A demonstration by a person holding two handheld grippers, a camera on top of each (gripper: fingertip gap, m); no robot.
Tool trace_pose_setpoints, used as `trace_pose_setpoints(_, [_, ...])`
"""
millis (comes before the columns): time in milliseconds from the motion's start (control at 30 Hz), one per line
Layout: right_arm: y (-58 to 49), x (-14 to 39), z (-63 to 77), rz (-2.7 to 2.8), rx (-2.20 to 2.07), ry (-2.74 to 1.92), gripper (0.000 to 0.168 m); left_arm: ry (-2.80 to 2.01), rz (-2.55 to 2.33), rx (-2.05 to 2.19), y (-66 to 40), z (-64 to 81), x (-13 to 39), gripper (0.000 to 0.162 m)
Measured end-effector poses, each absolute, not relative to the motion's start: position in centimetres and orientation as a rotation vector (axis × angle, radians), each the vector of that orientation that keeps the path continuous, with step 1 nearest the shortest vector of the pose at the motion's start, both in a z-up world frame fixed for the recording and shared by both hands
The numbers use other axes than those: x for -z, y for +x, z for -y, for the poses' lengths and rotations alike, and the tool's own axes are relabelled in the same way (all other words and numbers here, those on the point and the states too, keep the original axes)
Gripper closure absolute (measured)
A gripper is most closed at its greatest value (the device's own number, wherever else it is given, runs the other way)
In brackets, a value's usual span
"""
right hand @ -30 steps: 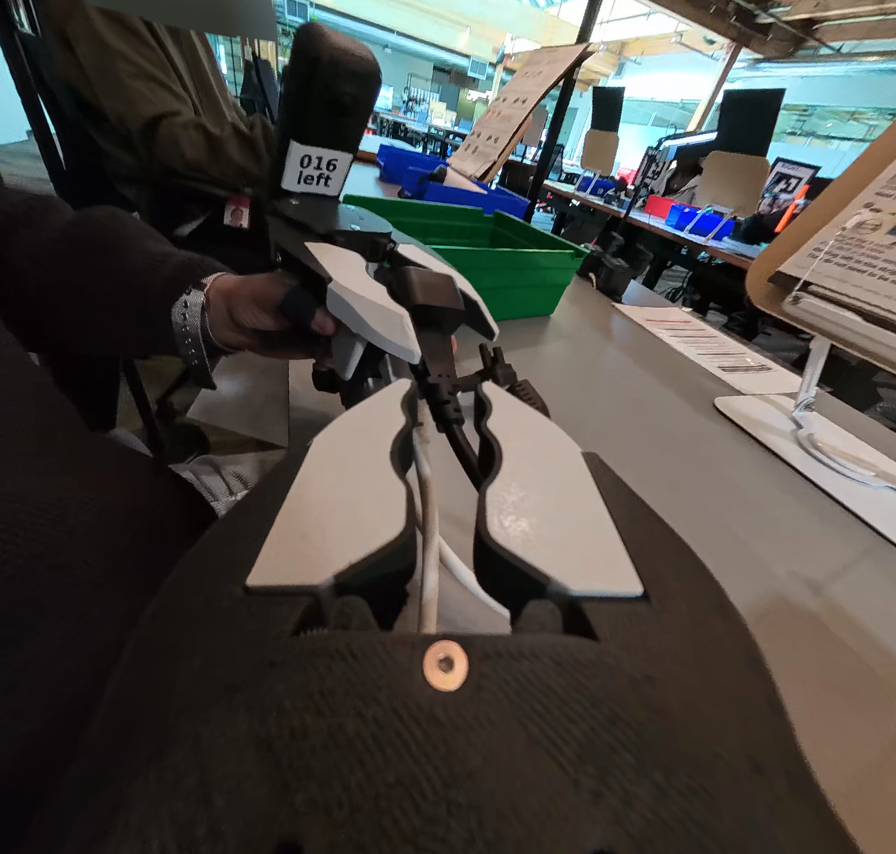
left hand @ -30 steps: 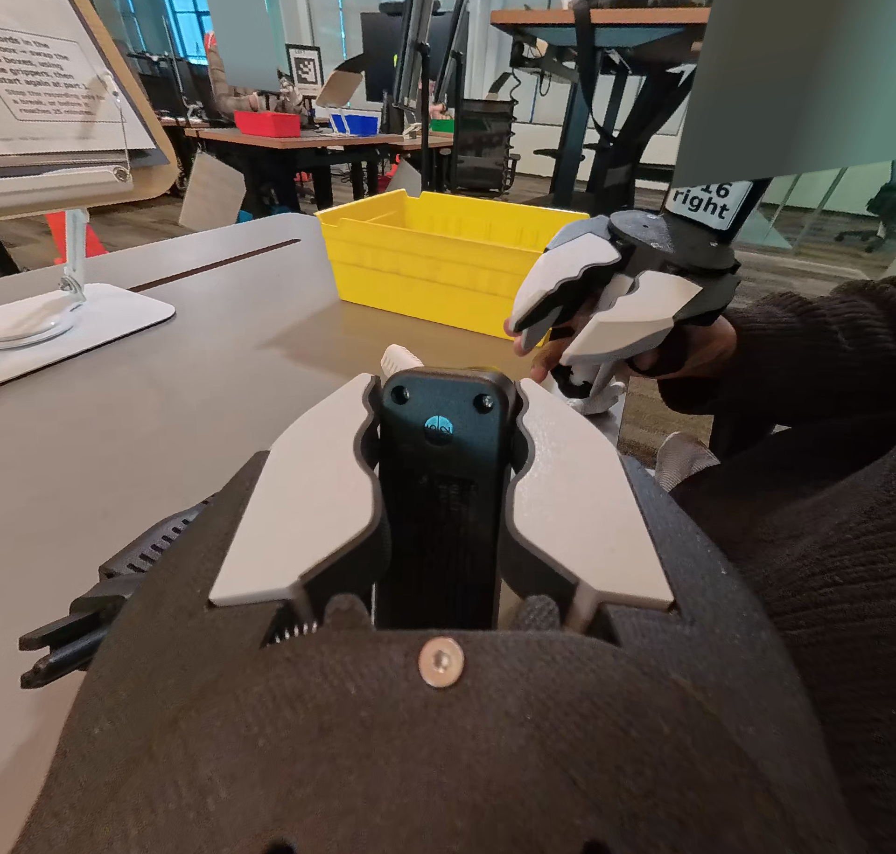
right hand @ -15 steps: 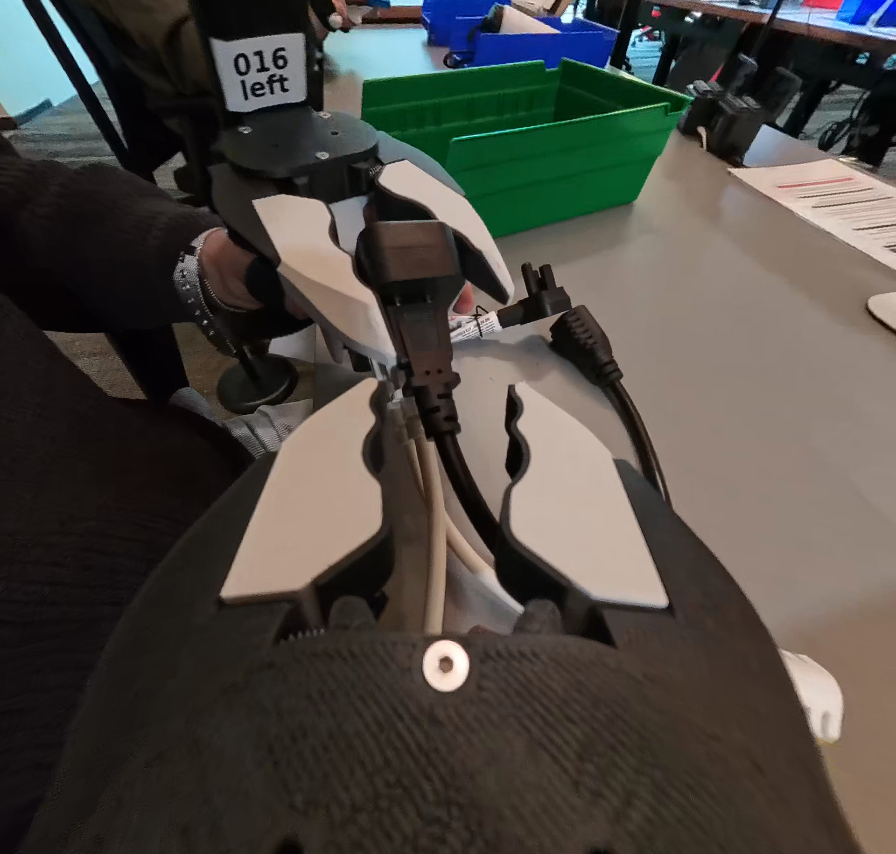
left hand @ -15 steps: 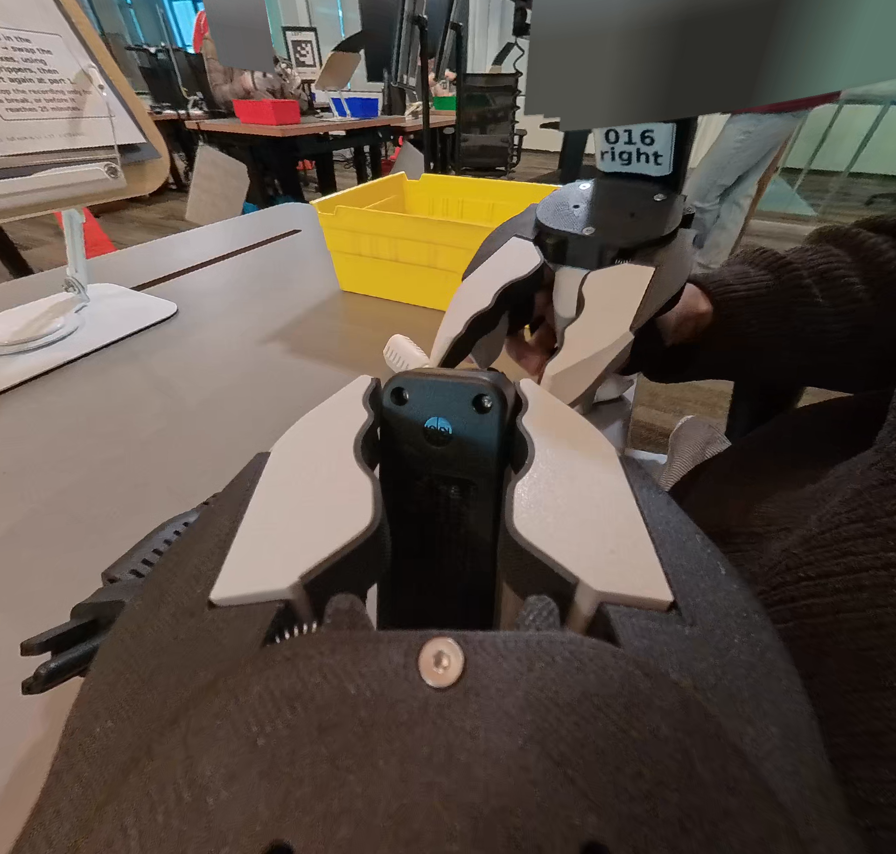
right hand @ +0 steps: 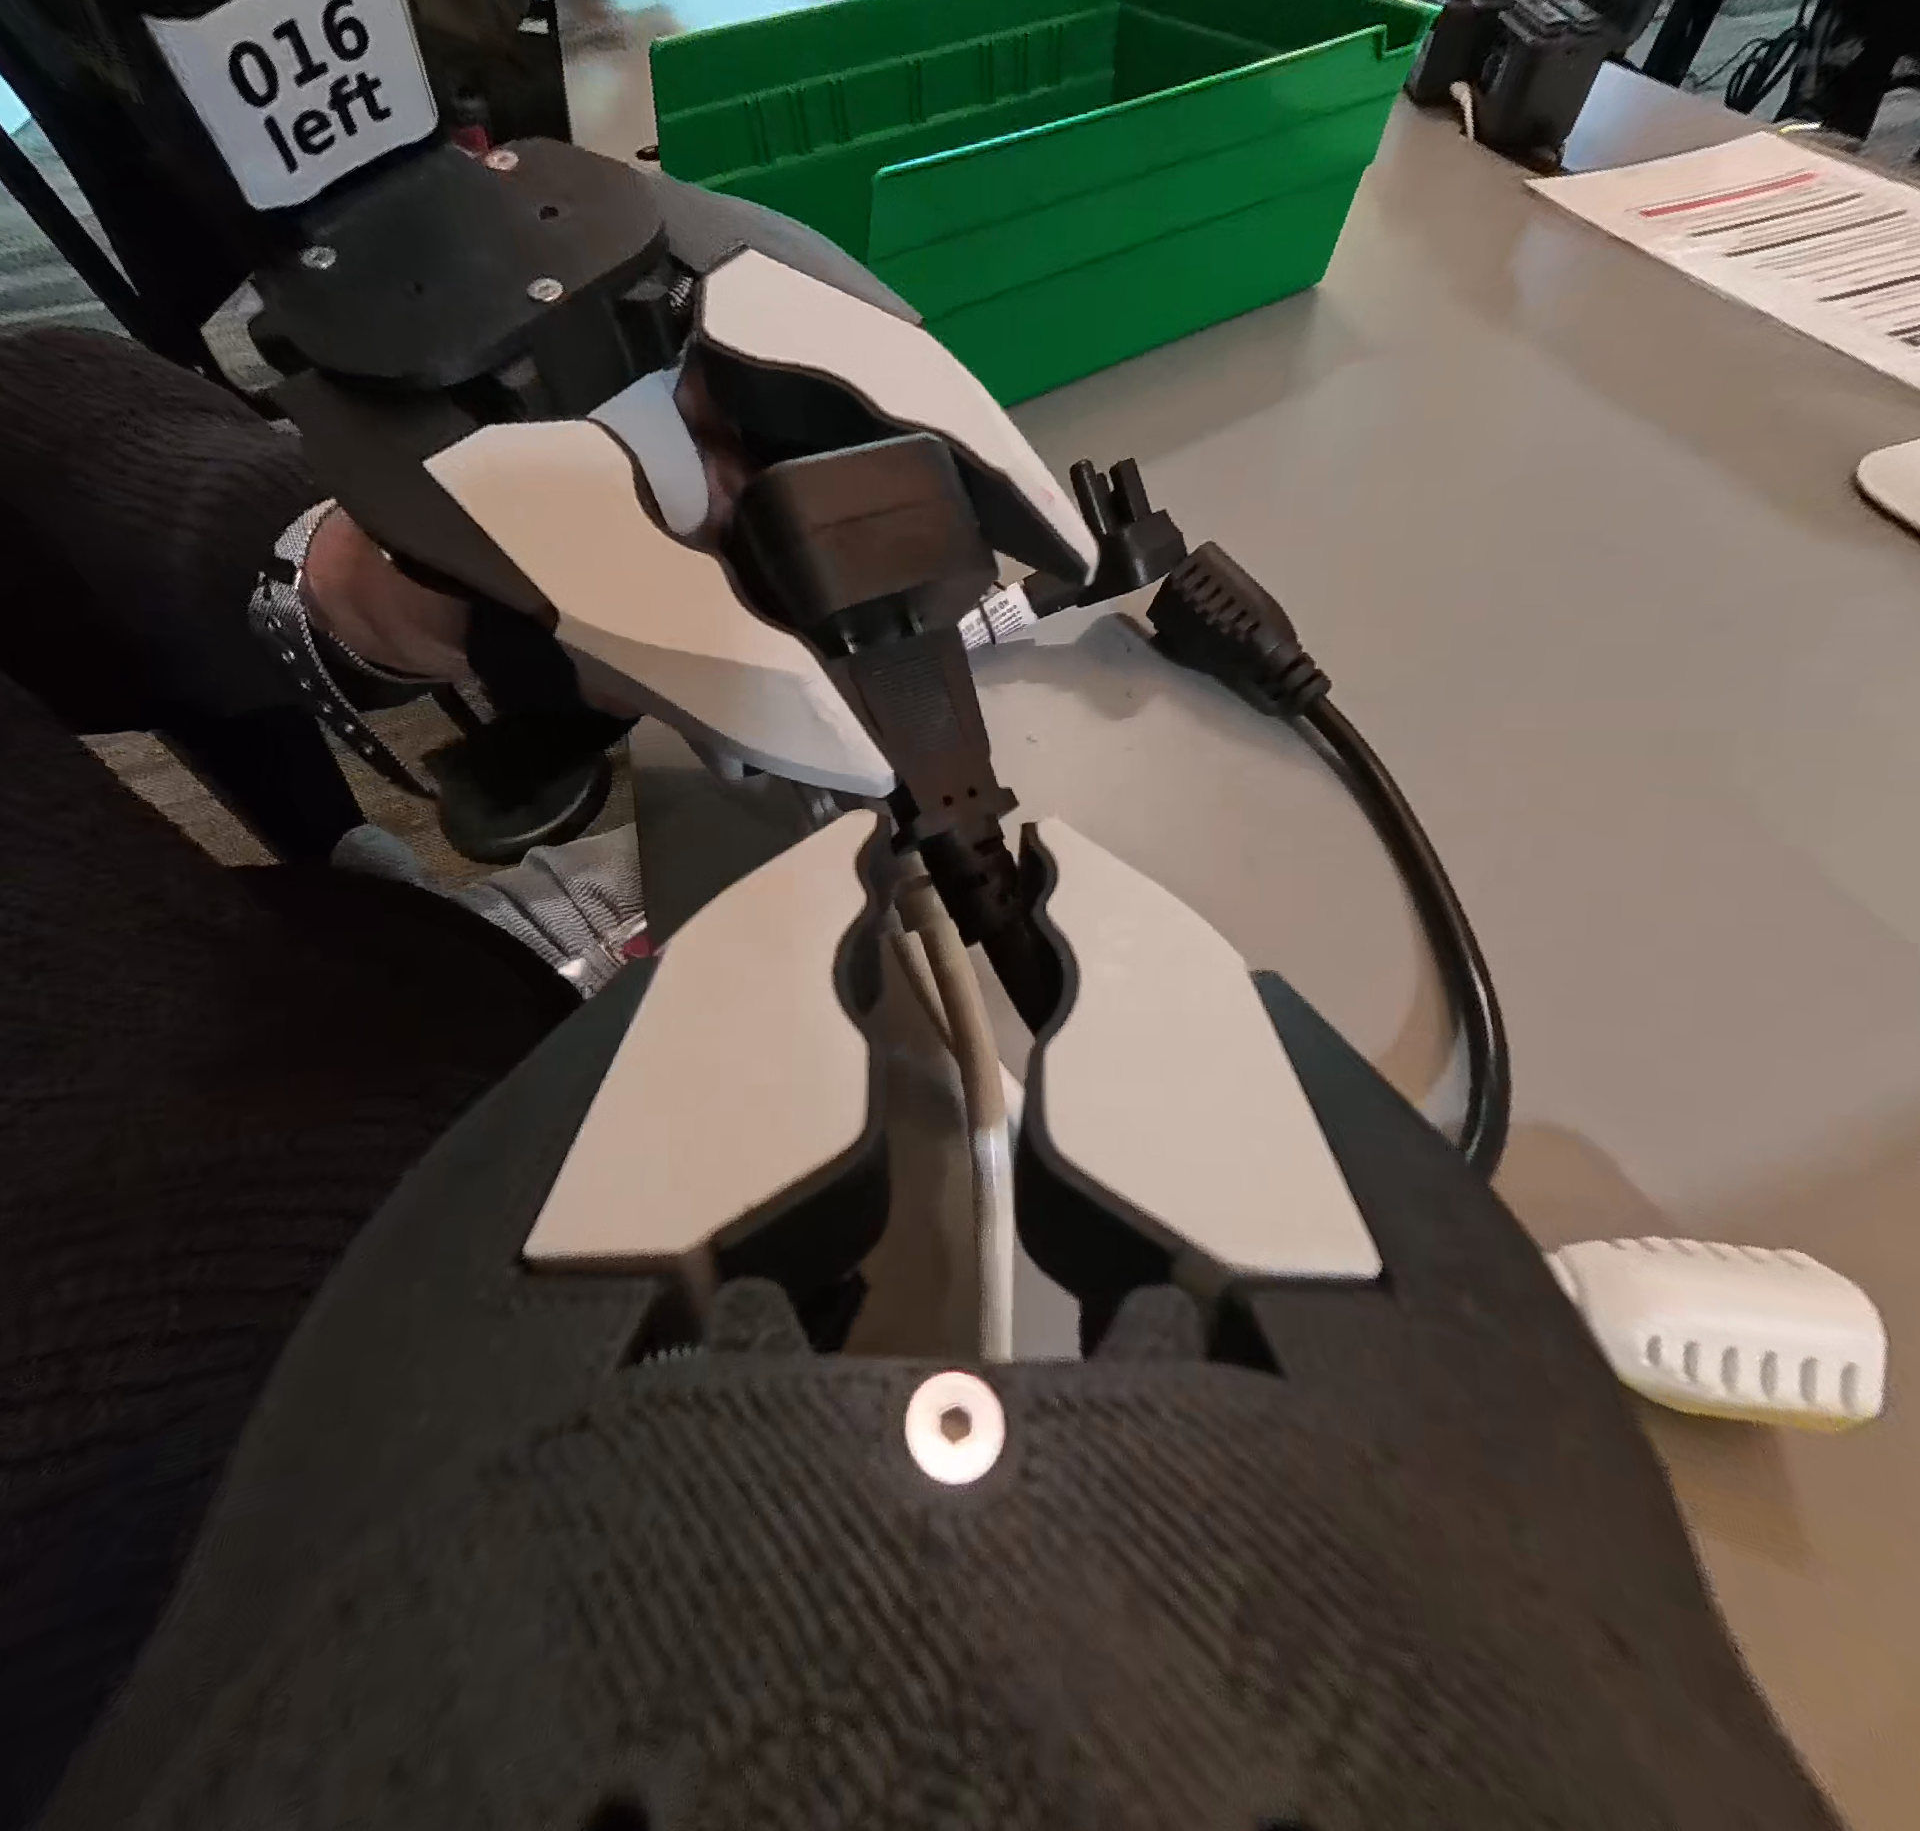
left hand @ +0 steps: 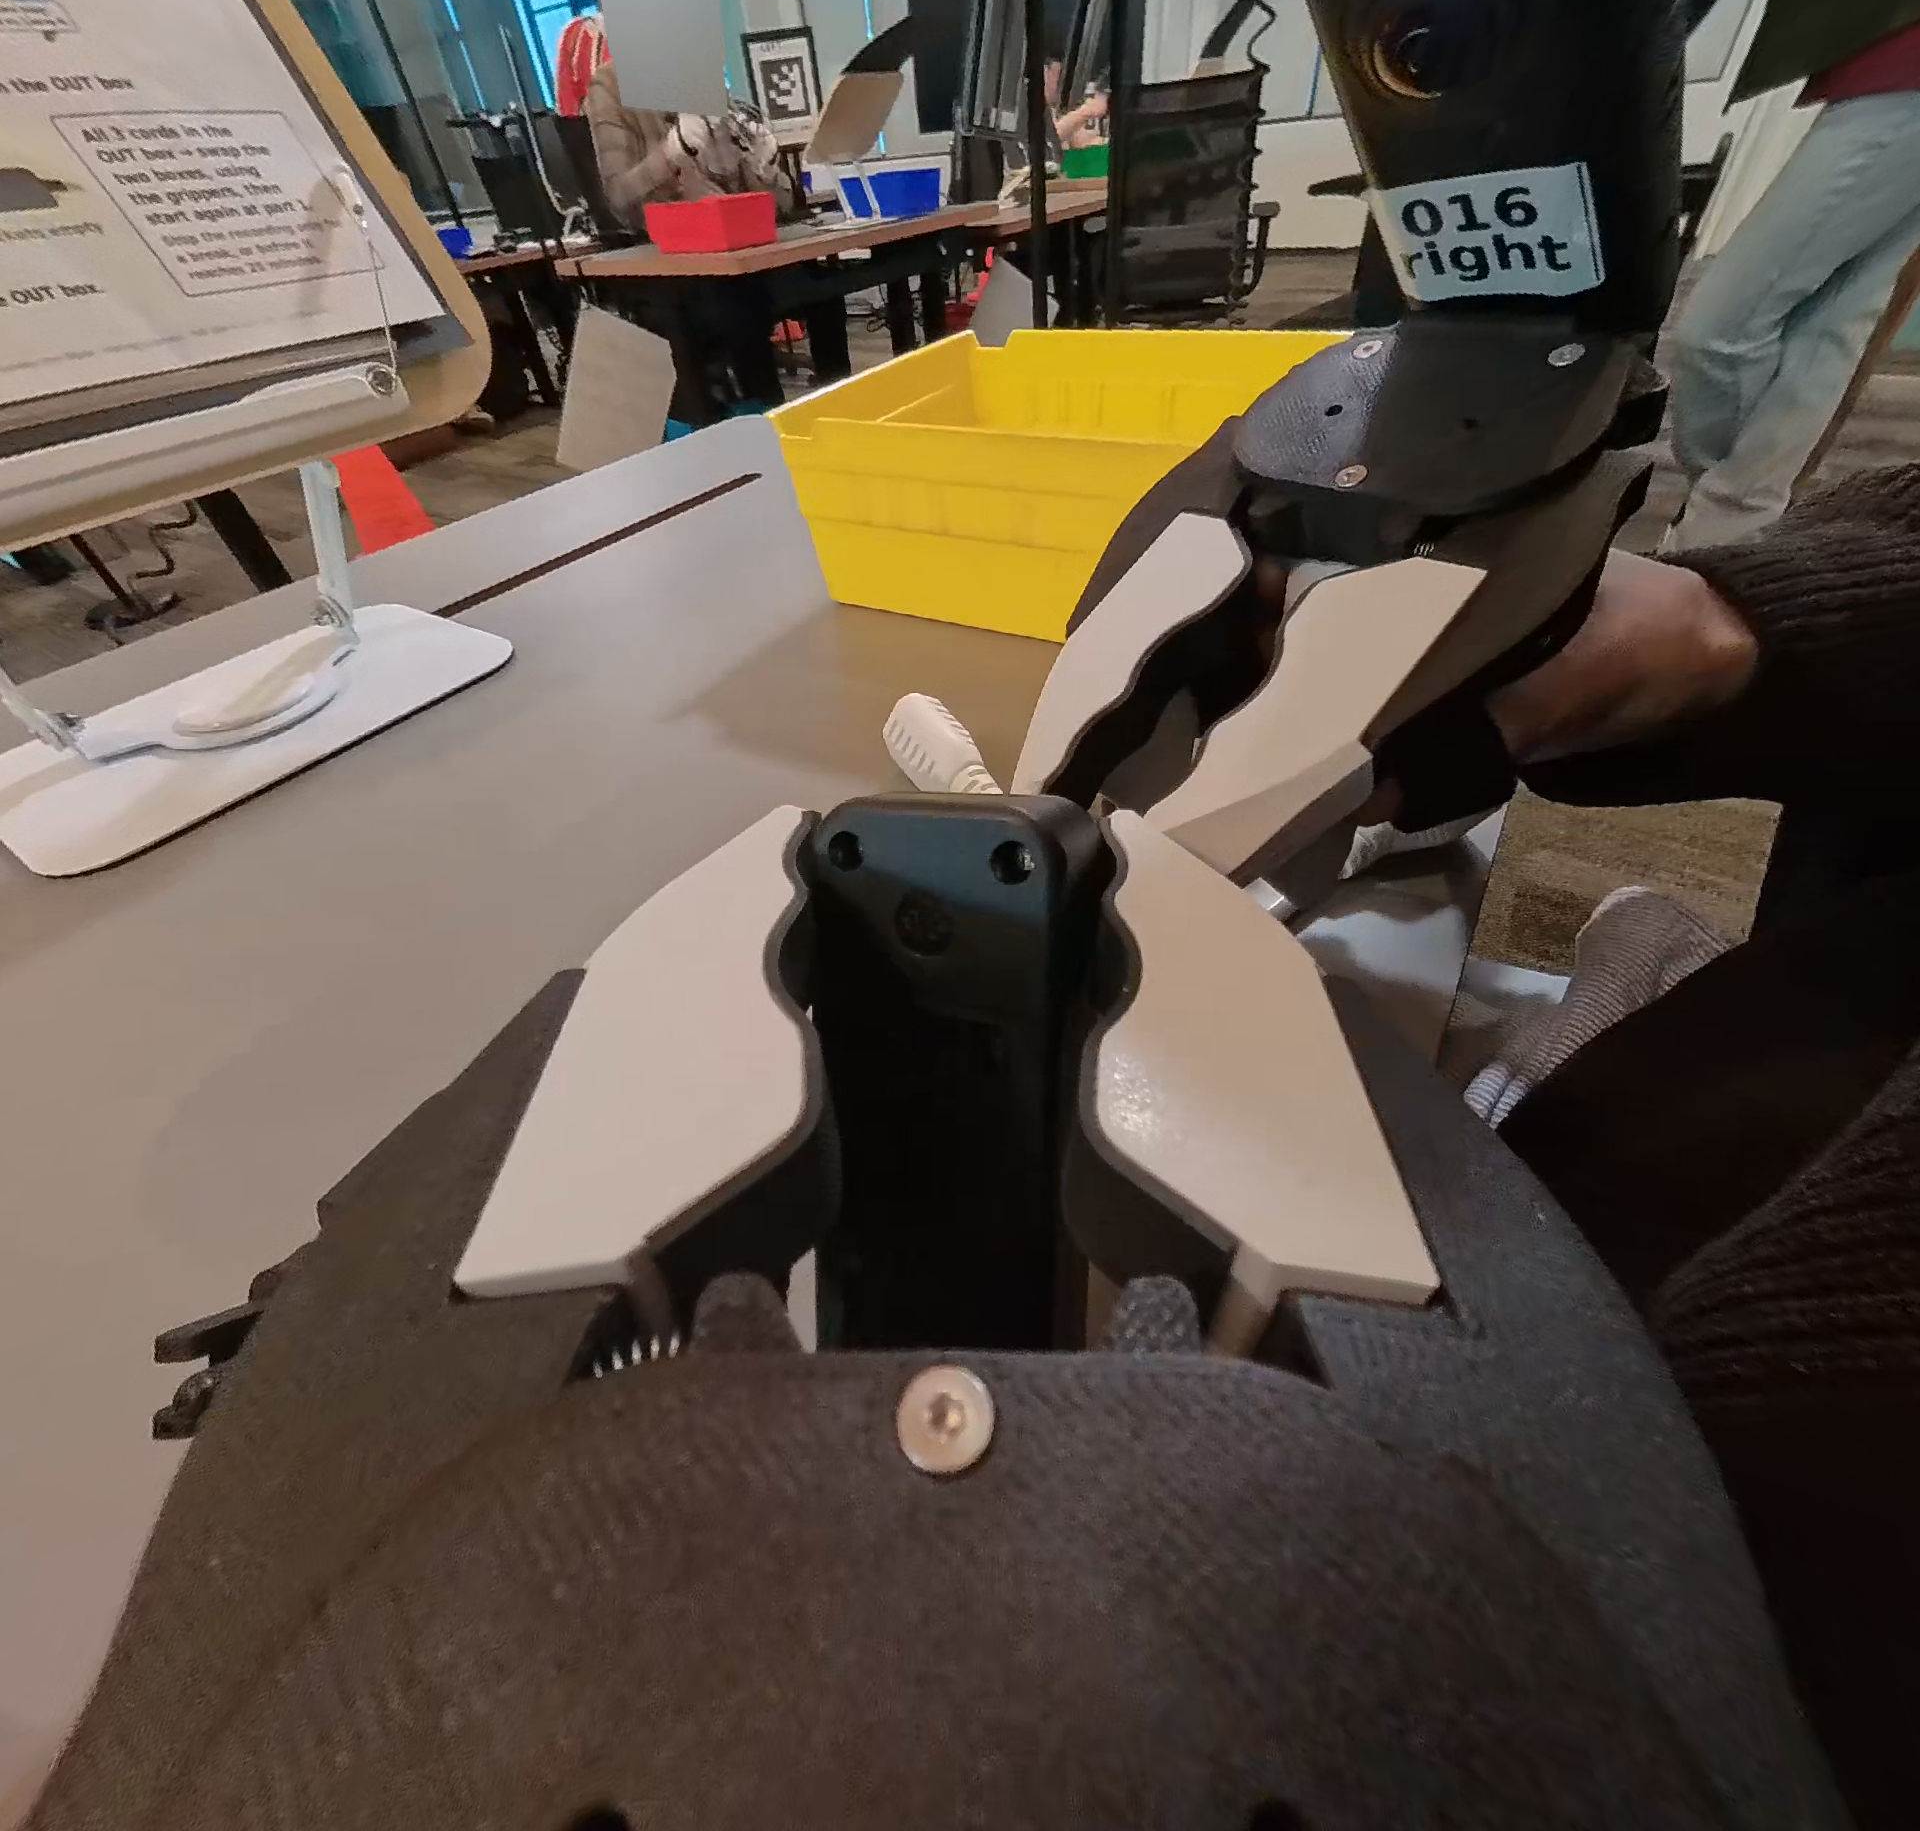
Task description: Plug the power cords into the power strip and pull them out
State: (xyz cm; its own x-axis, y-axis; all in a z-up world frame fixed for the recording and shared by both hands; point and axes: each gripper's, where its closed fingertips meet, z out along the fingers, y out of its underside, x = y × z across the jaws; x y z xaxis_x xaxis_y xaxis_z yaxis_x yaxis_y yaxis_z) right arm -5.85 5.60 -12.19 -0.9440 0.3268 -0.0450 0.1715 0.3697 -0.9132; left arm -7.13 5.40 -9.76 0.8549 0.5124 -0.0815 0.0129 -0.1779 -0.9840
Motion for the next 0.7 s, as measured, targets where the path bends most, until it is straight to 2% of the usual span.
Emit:
trace_pose_setpoints(133, [-5.4, 12.5, -5.7, 2.564, -1.616, -0.389, 0.146, -1.718, 0.375, -0.453, -6.8, -5.7, 10.0, 0.113])
trace_pose_setpoints(267, [-4.3, 12.7, -5.9, 2.688, -1.577, -0.117, 0.147, -1.727, 0.284, -0.424, -5.9, -6.0, 10.1, 0.113])
trace_pose_setpoints(467, [-3.7, 12.6, -5.7, 2.822, -1.798, -0.159, 0.149, -1.732, 0.252, -0.318, -5.6, -5.7, 10.1, 0.113])
trace_pose_setpoints(600, [-3.4, 13.6, -6.1, 2.867, -1.606, -0.102, 0.152, -1.742, 0.235, -0.323, -5.4, -6.0, 10.1, 0.113])
trace_pose_setpoints(667, [-3.0, 14.9, -6.0, 2.898, -1.464, -0.028, 0.143, -1.740, 0.235, -0.314, -5.3, -6.0, 10.1, 0.113])
trace_pose_setpoints(700, [-3.1, 15.0, -5.8, 2.867, -1.440, -0.011, 0.143, -1.740, 0.229, -0.309, -5.2, -6.0, 10.1, 0.113])
